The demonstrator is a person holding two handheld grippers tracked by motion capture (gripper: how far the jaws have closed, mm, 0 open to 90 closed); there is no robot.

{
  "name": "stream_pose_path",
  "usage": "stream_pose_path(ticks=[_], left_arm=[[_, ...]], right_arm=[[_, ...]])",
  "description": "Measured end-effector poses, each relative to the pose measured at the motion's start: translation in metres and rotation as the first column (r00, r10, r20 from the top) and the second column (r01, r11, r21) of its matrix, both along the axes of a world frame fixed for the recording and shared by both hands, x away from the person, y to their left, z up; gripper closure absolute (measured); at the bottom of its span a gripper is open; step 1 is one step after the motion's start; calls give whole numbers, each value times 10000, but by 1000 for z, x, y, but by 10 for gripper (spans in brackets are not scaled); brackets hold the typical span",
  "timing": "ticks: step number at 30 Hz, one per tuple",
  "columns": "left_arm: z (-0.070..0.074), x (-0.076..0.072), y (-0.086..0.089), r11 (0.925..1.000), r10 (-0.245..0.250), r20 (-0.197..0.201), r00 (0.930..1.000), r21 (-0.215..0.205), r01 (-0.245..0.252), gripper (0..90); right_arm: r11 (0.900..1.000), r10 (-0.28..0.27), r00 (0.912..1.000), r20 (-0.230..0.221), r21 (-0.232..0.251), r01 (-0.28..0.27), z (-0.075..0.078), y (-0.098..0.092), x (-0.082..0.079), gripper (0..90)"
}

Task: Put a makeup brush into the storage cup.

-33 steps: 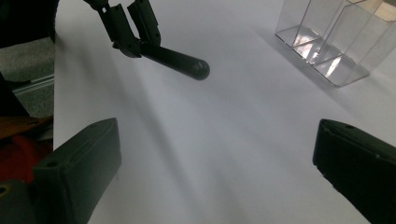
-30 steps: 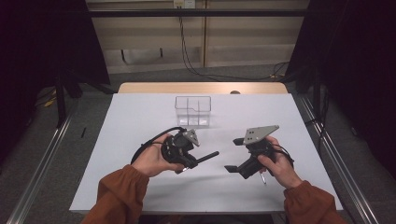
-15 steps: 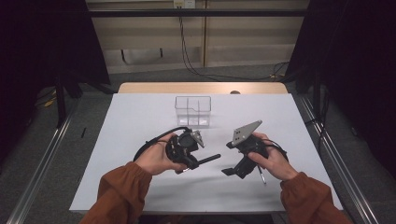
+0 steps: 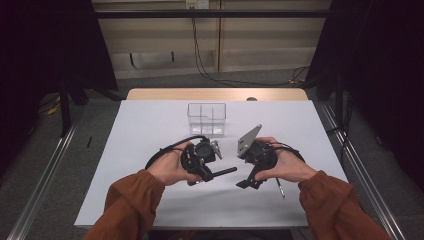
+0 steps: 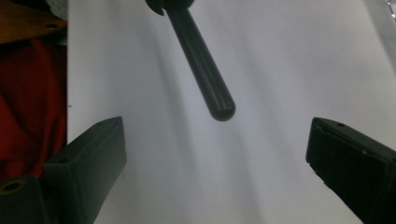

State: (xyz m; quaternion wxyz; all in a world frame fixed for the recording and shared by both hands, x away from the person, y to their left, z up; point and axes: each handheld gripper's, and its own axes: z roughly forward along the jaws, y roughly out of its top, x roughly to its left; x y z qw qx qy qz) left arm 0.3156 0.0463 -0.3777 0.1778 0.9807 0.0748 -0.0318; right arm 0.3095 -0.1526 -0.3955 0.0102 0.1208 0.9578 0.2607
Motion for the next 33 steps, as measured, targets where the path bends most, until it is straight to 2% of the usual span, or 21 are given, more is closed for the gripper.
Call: stream_pose_path(ticks=[3,4,6,8,10,12,15,18,19,21,23,25,26,28,30,31,33], left_arm=[[-3,-1,0,9998,123,-48,9999,123,-122,776],[-2,-1,1,9997,-3,-12,10000,242,4,776],[-2,-1,1,9999,96,-60,9999,108,-95,776],[-2,-1,0,9998,-57,-60,10000,207,59,776],[-4,-2,-1,9998,23,-121,9999,204,-20,776],[-4,-1,-1,9994,-133,-112,9998,330,137,776],[-5,-2,-2,9998,-45,-161,9999,200,49,776],[-5,-1,-3,9989,-236,-218,9995,391,244,776],[-7,-2,-3,9995,-143,-221,9997,295,150,776],[-7,-2,-4,9989,-263,-237,9994,394,272,776],[-7,-2,-4,9990,-273,-238,9993,349,281,776],[-7,-3,-4,9992,-255,-289,9993,298,263,776],[-7,-2,-4,9987,-349,-280,9990,358,359,776],[-8,-2,-4,9988,-340,-239,9991,345,348,776],[-8,-2,-4,9988,-335,-216,9992,343,342,776],[-8,-3,-4,9996,-213,-280,9994,177,218,776],[-8,-2,-3,9993,-304,-170,9994,226,307,776]], right_arm=[[9996,14,9999,172,-297,-9,-3,5,2,54],[9986,10,9999,163,-523,-1,-4,7,2,58],[9977,46,9999,141,-676,-36,-5,9,3,60],[9962,146,9997,174,-857,-131,-5,10,4,117],[9964,275,9994,190,-811,-258,-5,11,5,135],[9959,298,9995,97,-855,-288,-4,12,6,139],[9950,436,9990,-66,-898,-440,-4,13,7,172],[9943,509,9986,-140,-928,-520,-3,14,9,210],[9947,587,9982,-95,-846,-593,-3,14,9,236],[9941,722,9974,-45,-813,-724,-2,16,9,276],[9917,762,9970,-159,-1028,-774,-3,18,9,286],[9891,838,9956,-432,-1182,-883,-4,21,8,337],[9879,1027,9938,-437,-1121,-1070,-5,21,9,351],[9870,975,9936,-565,-1227,-1039,-4,23,9,429],[9876,1032,9930,-578,-1132,-1092,-4,23,10,461],[9869,1077,9924,-598,-1139,-1140,-5,23,10,497],[9870,1086,9921,-626,-1121,-1151,-5,24,9,527]])
